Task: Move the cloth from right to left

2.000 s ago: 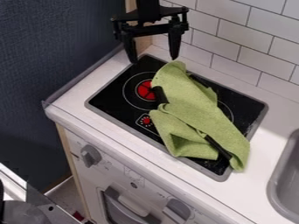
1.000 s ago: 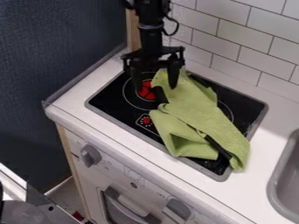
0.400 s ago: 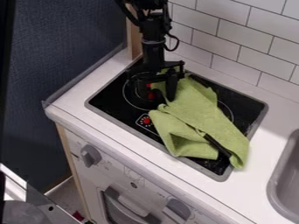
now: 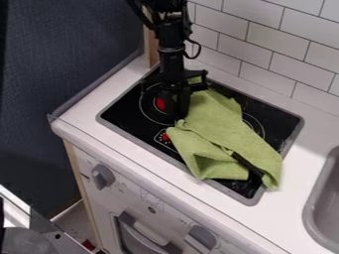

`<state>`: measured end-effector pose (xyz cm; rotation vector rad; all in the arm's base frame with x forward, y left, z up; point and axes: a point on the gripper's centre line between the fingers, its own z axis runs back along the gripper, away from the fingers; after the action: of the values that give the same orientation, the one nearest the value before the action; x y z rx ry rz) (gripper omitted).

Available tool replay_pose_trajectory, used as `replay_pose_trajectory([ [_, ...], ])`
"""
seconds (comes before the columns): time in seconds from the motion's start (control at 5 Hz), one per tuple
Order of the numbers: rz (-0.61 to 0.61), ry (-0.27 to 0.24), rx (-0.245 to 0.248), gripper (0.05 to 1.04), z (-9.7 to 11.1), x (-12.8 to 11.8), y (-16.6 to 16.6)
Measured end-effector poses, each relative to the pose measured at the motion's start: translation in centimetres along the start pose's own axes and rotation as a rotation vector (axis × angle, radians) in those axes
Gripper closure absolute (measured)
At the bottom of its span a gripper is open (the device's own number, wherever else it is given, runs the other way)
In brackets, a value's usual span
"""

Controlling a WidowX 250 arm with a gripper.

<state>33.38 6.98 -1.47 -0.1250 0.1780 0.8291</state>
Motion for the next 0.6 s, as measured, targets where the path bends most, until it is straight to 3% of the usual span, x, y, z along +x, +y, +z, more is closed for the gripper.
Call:
replay_pose_trajectory([
  [0.2, -0.015, -0.014, -0.03, 1.02, 1.5, -0.5, -0.2],
  [0.4, -0.019, -0.04, -0.066, 1.03, 3.4, -1.3, -0.4],
  [0.6, 0.012, -0.054, -0.104, 1.03, 5.3, -1.0, 1.6],
])
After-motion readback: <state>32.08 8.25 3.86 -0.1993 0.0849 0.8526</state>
